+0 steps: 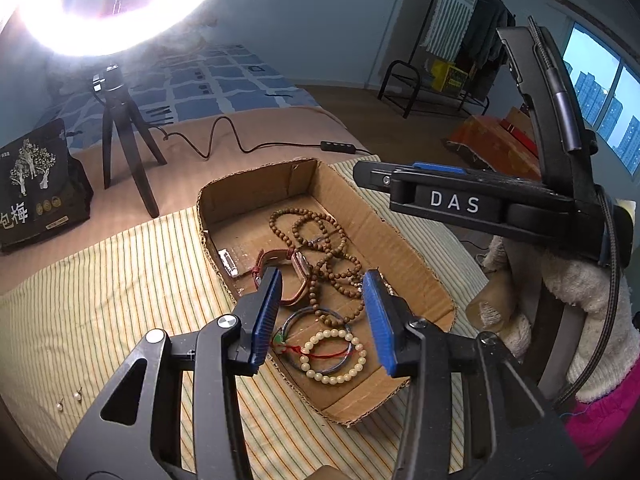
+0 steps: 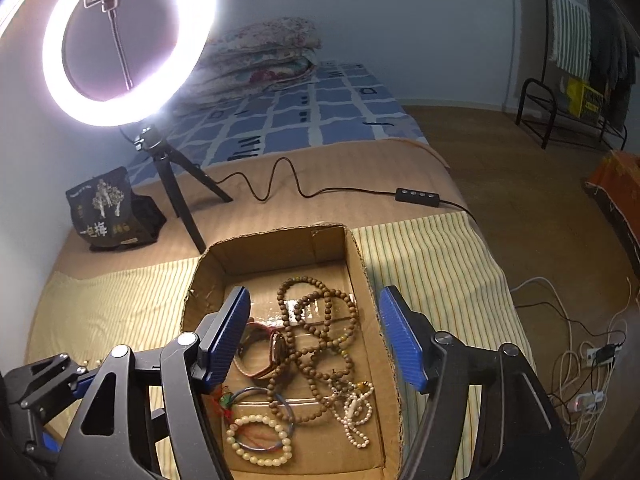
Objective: Organize jewelry
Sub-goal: 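Lower the pendant and mala into the box and open both tools, then move both open tools back over the two pearl earrings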
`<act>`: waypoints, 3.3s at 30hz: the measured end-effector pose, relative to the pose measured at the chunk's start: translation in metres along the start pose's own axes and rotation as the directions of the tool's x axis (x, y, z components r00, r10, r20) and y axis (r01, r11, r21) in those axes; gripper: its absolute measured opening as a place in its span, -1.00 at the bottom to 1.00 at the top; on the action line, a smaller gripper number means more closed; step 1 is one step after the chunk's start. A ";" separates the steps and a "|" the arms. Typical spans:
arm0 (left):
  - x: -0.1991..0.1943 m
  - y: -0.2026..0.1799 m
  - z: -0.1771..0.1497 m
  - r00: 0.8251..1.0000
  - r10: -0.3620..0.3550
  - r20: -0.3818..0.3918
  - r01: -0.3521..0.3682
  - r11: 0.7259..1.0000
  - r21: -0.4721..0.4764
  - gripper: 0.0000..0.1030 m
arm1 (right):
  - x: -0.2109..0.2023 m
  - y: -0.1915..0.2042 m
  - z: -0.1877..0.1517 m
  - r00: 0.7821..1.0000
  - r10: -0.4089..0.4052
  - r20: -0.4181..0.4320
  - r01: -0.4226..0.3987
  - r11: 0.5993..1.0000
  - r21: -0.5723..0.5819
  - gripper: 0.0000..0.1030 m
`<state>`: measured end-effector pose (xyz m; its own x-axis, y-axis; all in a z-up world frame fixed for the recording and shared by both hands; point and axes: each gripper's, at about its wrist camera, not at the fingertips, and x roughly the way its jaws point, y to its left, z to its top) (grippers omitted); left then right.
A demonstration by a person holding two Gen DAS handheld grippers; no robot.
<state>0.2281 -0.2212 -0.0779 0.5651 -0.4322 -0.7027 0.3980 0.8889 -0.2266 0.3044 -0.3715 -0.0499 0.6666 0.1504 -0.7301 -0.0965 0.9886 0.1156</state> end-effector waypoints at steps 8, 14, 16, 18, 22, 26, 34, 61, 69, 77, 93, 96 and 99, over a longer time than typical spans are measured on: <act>-0.003 -0.001 0.000 1.000 0.007 0.006 -0.007 1.000 0.007 -0.18 | -0.002 0.000 -0.002 1.000 -0.003 -0.002 0.003 1.000 -0.002 0.30; -0.010 0.000 -0.001 1.000 0.017 0.016 -0.017 1.000 0.017 -0.17 | -0.004 0.001 -0.003 1.000 -0.001 0.002 0.001 1.000 -0.003 0.30; -0.013 0.002 -0.002 1.000 0.020 0.020 -0.020 1.000 0.015 -0.18 | -0.006 0.003 -0.003 1.000 -0.002 0.005 0.002 1.000 -0.004 0.30; -0.016 0.004 -0.002 0.999 0.028 0.026 -0.028 0.999 0.016 -0.17 | -0.008 0.004 -0.003 1.000 -0.005 0.006 0.005 1.000 -0.002 0.30; -0.024 0.012 -0.004 0.998 0.047 0.036 -0.047 0.999 0.019 -0.18 | -0.010 0.007 -0.003 1.000 -0.027 0.003 0.027 1.000 0.002 0.31; -0.033 0.020 -0.005 0.997 0.063 0.049 -0.063 0.998 0.015 -0.17 | -0.013 0.011 -0.003 0.999 -0.043 0.008 0.043 0.999 0.008 0.31; -0.050 0.035 -0.008 0.993 0.095 0.075 -0.097 0.995 0.019 -0.17 | -0.024 0.027 -0.004 0.998 -0.058 0.029 0.058 0.998 0.001 0.31; -0.129 0.137 -0.046 0.968 0.228 0.103 -0.223 0.973 -0.057 -0.18 | -0.046 0.134 -0.033 0.991 0.119 0.059 -0.113 0.989 -0.093 0.31; -0.138 0.195 -0.066 0.959 0.278 0.050 -0.267 0.952 -0.151 -0.17 | -0.031 0.176 -0.060 0.988 0.154 0.021 -0.146 0.964 -0.220 0.31; -0.134 0.228 -0.087 0.960 0.279 -0.010 -0.275 0.939 -0.205 -0.18 | -0.014 0.192 -0.072 0.980 0.192 -0.052 -0.199 0.951 -0.238 0.31; -0.078 0.253 -0.138 0.964 0.184 -0.191 -0.223 0.952 -0.208 -0.38 | 0.042 0.235 -0.100 0.952 0.228 -0.204 -0.281 0.916 -0.285 0.31; -0.073 0.251 -0.140 0.963 0.184 -0.196 -0.220 0.958 -0.182 -0.47 | 0.053 0.243 -0.107 0.950 0.207 -0.233 -0.279 0.899 -0.337 0.31; -0.066 0.248 -0.140 0.961 0.187 -0.203 -0.221 0.962 -0.160 -0.50 | 0.059 0.250 -0.110 0.949 0.197 -0.244 -0.280 0.886 -0.371 0.30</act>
<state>0.1882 0.0491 -0.1816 0.4711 -0.2188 -0.8545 0.1429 0.9749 -0.1709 0.2380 -0.1152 -0.1383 0.4332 0.3396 -0.8348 -0.5461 0.8358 0.0566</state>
